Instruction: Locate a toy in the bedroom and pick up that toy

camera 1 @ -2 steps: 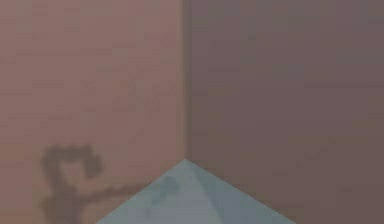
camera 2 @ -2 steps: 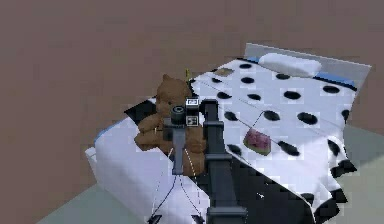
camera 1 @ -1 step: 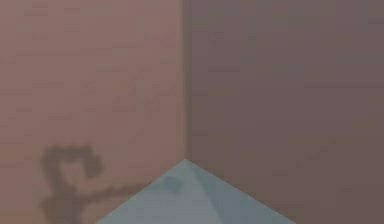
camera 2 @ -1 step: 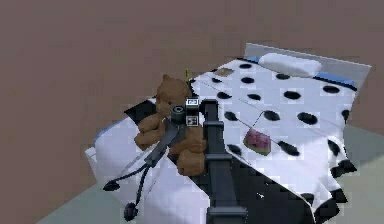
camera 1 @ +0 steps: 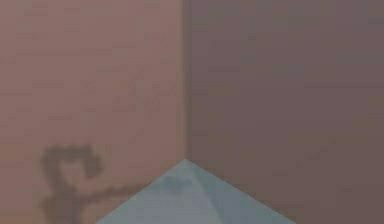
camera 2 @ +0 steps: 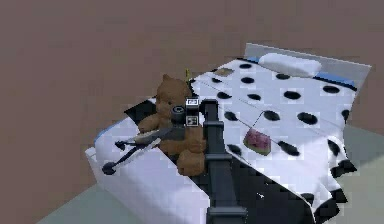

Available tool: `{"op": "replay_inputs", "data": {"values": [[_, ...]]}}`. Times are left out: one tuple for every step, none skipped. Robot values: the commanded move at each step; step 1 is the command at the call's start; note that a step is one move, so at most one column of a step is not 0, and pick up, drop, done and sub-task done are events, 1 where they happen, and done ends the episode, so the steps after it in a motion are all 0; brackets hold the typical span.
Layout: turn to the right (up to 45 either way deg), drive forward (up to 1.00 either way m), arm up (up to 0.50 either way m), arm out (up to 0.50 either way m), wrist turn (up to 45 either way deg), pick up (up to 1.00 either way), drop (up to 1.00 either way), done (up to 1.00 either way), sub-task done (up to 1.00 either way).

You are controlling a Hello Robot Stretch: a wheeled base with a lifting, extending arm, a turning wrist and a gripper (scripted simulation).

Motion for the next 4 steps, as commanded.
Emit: {"op": "replay_inputs", "data": {"values": [[0.0,0.00,0.00,0.00,45.0,0.00,0.00,0.00,0.00],[0.0,0.00,0.00,0.00,45.0,0.00,0.00,0.00,0.00],[0.0,0.00,0.00,0.00,3.0,0.00,0.00,0.00,0.00],[0.0,0.00,-0.30,0.00,0.0,0.00,0.00,0.00,0.00]]}}
